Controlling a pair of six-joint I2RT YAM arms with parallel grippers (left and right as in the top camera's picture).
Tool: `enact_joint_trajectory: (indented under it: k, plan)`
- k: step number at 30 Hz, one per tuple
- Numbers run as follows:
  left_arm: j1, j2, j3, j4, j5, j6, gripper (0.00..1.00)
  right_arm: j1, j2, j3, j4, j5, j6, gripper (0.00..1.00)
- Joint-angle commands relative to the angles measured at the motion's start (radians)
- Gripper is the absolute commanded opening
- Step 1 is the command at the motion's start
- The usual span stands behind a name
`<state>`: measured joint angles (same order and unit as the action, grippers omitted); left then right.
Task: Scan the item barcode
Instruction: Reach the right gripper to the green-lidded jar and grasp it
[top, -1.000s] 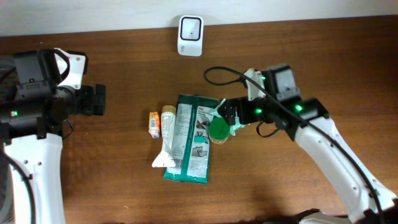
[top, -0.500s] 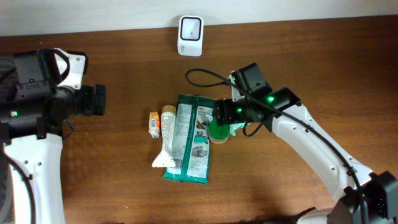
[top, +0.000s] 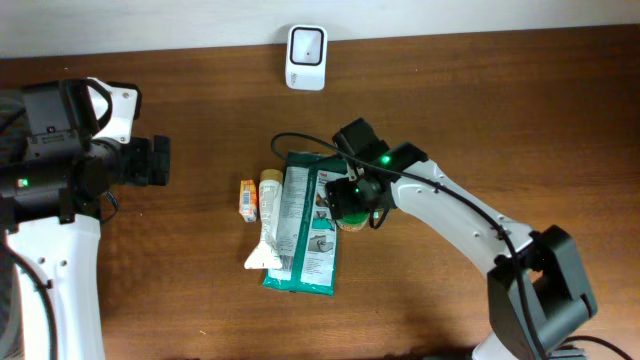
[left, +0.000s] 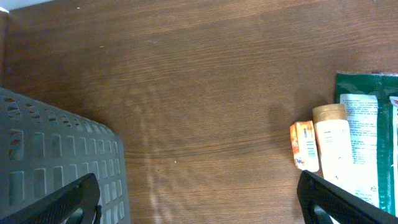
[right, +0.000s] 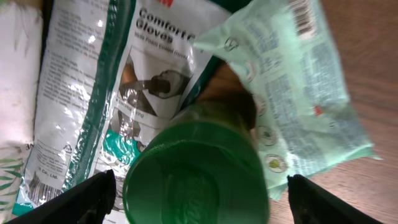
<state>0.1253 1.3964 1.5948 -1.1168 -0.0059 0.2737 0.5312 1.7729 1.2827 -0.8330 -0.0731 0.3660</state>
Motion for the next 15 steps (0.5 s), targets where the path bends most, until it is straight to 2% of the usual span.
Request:
enact_joint_trajectory:
  k: [1,4,8,10,11,12,13,14,15]
  plan:
    - [0.002,-0.015,0.010,0.001,0.014,0.015,0.99,0.006,0.019,0.016,-0.016,-0.055,0.036,0.85]
    - [0.002,-0.015,0.010,0.001,0.014,0.015,0.99,0.006,0.020,0.013,-0.014,-0.047,0.036,0.83]
    - [0.002,-0.015,0.010,0.001,0.014,0.015,0.99,0.005,0.020,0.013,-0.001,-0.009,0.035,0.63]
    - [0.002,-0.015,0.010,0.001,0.014,0.015,0.99,0.005,0.019,0.014,-0.001,-0.005,0.032,0.59]
    - [0.002,-0.015,0.010,0.001,0.014,0.015,0.99,0.005,0.018,0.014,-0.002,-0.005,0.032,0.50]
    - [0.002,-0.015,0.010,0.001,0.014,0.015,0.99,0.004,0.011,0.018,-0.010,-0.006,0.009,0.45]
    - [0.002,-0.015,0.010,0.001,0.014,0.015,0.99,0.004,-0.007,0.050,-0.061,-0.009,-0.069,0.45]
    - [0.002,-0.015,0.010,0.001,0.014,0.015,0.99,0.004,-0.019,0.080,-0.092,-0.009,-0.134,0.41]
    - [0.002,-0.015,0.010,0.001,0.014,0.015,0.99,0.005,-0.039,0.130,-0.136,-0.008,-0.261,0.37]
